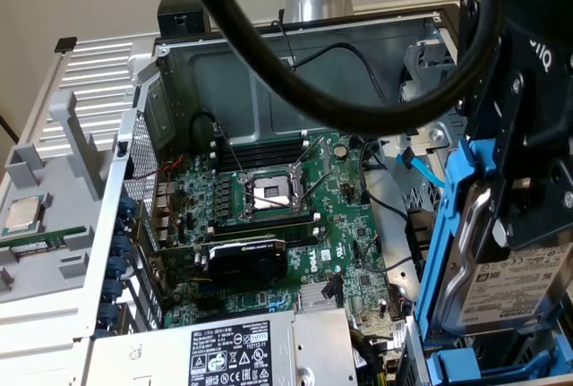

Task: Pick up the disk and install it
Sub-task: 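Insert the disk into the insertion slot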

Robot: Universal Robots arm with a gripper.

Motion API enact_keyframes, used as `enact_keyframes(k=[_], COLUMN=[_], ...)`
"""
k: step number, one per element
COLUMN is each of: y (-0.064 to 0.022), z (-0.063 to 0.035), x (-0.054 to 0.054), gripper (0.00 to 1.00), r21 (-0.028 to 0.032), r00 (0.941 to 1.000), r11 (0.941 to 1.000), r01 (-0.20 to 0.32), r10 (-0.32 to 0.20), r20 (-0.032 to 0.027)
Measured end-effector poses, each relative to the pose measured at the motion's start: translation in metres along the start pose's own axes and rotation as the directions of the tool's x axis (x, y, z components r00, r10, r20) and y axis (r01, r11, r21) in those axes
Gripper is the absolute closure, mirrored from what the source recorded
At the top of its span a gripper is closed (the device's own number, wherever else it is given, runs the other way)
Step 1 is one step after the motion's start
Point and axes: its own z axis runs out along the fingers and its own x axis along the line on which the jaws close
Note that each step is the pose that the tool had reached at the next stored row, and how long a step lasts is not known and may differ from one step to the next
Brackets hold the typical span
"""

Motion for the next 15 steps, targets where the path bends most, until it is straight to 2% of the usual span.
enact_keyframes(k=[15], y=[0.0], z=[0.0042], x=[0.0001], gripper=[0.63], r21=[-0.0029], r00=[1.0], r11=[1.0], r01=[0.0], r10=[0.0], r20=[-0.0003])
